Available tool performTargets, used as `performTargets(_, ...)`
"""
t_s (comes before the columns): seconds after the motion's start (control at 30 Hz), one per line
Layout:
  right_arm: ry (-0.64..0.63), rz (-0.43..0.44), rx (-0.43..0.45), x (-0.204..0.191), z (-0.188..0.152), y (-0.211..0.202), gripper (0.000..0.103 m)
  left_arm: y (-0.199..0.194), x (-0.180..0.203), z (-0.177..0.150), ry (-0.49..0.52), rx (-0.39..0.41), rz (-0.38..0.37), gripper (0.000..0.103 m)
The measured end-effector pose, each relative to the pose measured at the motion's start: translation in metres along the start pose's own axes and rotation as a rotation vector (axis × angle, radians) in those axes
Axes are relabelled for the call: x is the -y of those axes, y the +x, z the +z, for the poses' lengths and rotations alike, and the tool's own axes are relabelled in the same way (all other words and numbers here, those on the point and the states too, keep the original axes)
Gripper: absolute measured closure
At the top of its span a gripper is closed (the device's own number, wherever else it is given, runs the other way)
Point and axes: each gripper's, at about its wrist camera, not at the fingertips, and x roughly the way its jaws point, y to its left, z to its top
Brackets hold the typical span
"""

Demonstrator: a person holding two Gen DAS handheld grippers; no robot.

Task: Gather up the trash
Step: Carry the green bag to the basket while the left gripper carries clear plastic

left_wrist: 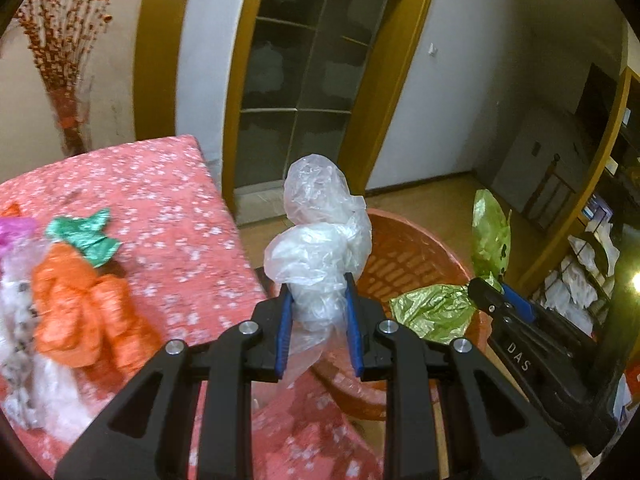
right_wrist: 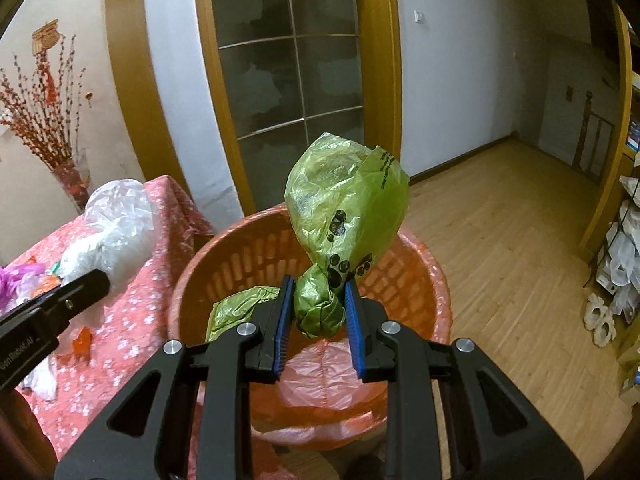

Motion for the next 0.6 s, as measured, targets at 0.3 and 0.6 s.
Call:
performTargets(0.3, 0.021, 0.001, -0.008, 0.005, 0.008, 0.022, 0.076, 0.040, 0.013, 0.005, 0.012, -0.060, -0.031, 0.075)
performTargets(0.6, 0.028, -0.014, -0.004, 0.013, 0.004, 0.020, 0.051, 0.063, 0.010, -0.001, 0.001, -0.115, -0.035, 0.061)
